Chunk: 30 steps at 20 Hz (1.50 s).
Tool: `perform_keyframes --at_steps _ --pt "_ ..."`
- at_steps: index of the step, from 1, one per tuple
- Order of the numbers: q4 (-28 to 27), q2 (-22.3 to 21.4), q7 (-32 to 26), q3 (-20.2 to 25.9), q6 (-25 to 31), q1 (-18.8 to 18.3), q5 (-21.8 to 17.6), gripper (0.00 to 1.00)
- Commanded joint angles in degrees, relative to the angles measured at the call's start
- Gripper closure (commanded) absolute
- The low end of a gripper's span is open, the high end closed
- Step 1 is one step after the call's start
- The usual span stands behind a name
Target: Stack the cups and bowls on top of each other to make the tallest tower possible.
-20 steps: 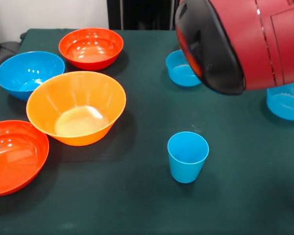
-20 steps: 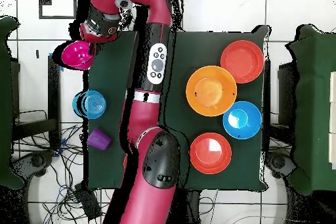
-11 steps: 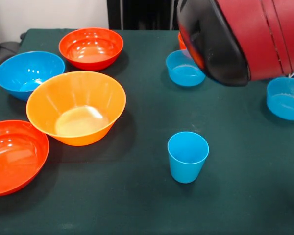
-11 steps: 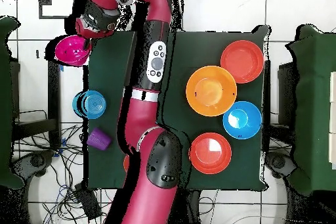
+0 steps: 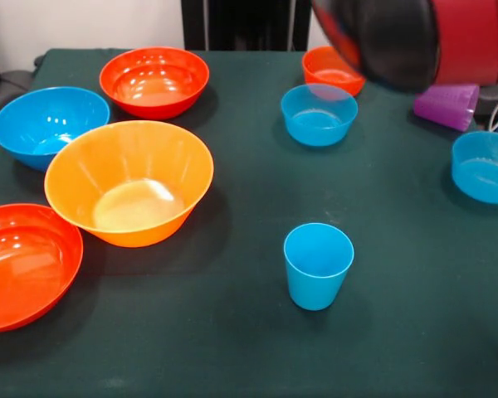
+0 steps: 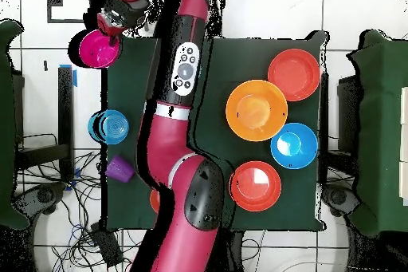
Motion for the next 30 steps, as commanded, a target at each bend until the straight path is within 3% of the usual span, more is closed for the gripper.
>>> perform_keyframes --at_steps 1,14,22,23,30 --pt "-6.8 -3.1 -25.1 3.7 -4.8 -0.9 -12.9 1.00" --pt "-7.1 -2.7 -29.5 8.6 -5.9 -1.8 -20.4 1.00" --pt "-8.6 -1.7 -32.6 16.0 -7.5 -1.9 -29.1 1.00" --pt "-8.2 -1.7 -32.6 15.1 -7.4 -2.2 -28.2 1.00" --pt "-8.2 -0.7 -34.1 17.5 -8.9 -2.3 -32.7 1.00"
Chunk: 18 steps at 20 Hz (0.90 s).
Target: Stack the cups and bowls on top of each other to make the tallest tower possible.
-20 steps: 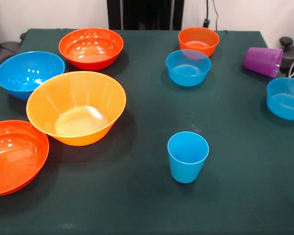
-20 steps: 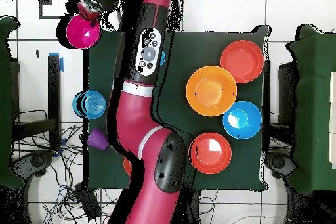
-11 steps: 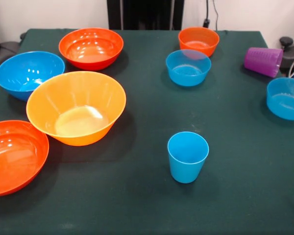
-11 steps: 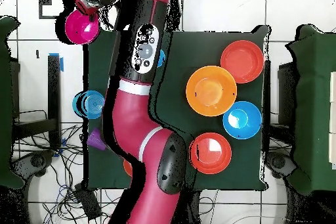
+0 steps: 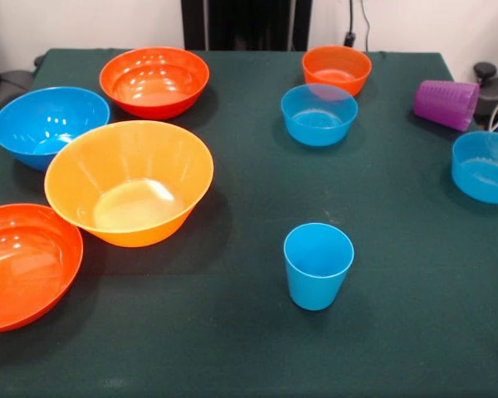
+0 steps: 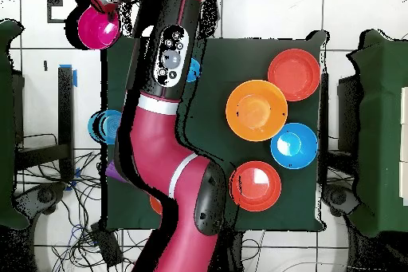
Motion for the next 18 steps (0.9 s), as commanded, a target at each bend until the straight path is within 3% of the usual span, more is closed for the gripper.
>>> perform_keyframes --at_steps 1,14,18 --pt "-8.1 2.1 -22.6 -0.5 -6.4 -1.8 -8.9 1.00" --pt "-6.7 2.7 -25.4 -2.9 -9.5 -2.7 -9.3 1.00" --pt "-7.3 3.8 -25.9 -1.2 -11.1 -2.8 -10.9 1.00"
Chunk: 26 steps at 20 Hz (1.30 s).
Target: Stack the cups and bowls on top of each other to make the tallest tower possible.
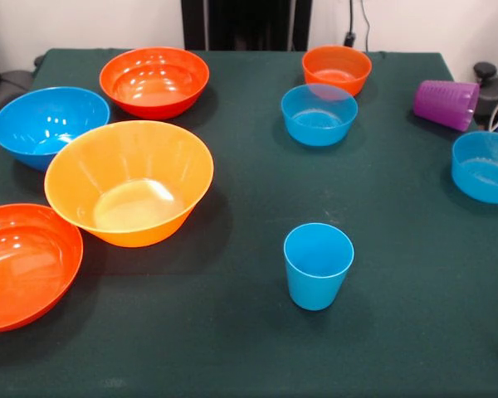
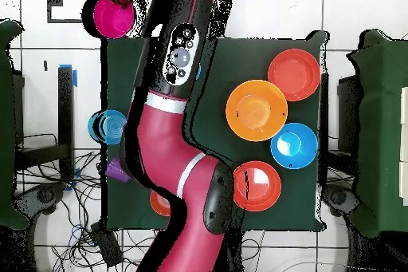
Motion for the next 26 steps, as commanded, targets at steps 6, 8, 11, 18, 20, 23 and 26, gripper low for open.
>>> perform_keyframes --at_steps 6,8,11,18,20,23,26 --pt "-7.5 3.7 -20.0 -2.2 -6.0 -1.1 -8.5 1.00" --pt "-7.5 4.0 -20.3 -1.9 -6.8 -1.2 -8.6 1.00" --pt "-7.7 4.6 -20.9 -1.3 -8.4 -1.1 -9.0 1.00" --pt "-7.9 6.0 -21.8 -0.6 -11.2 -1.6 -8.4 1.00" --pt "-8.2 6.5 -22.4 0.4 -12.1 -1.5 -9.2 1.00" --pt "-8.4 6.9 -22.7 1.5 -13.1 -1.4 -10.4 1.00" --pt "-8.7 7.3 -23.1 2.6 -14.1 -1.4 -11.2 1.00"
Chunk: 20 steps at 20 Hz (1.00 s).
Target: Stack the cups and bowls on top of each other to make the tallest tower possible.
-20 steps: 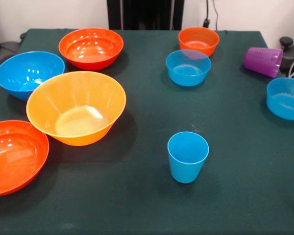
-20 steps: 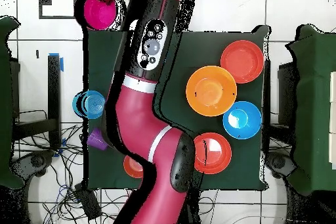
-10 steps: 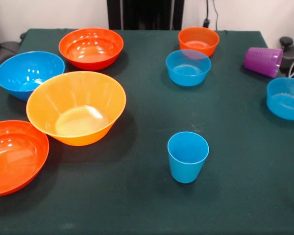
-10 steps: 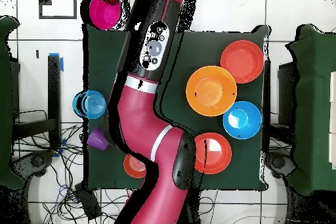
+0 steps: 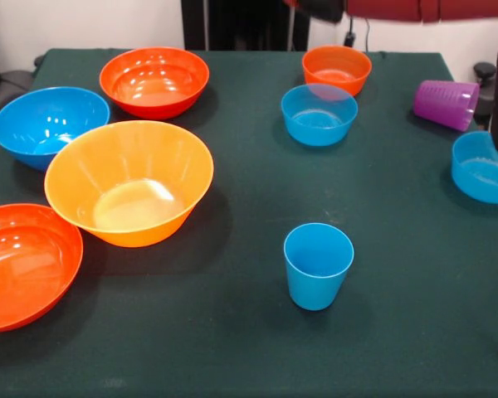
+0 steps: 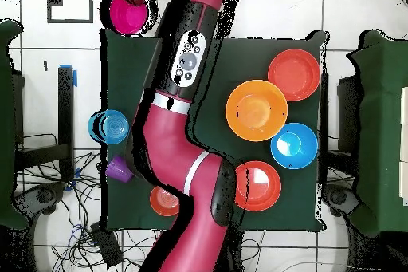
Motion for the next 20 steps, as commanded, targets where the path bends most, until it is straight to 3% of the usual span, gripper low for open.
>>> perform_keyframes --at_steps 1,20 --pt "-8.7 1.7 -20.0 -1.4 -3.9 -0.5 -7.3 1.00" --pt "-8.2 0.6 -25.5 1.1 -1.9 -1.7 -13.5 1.00"
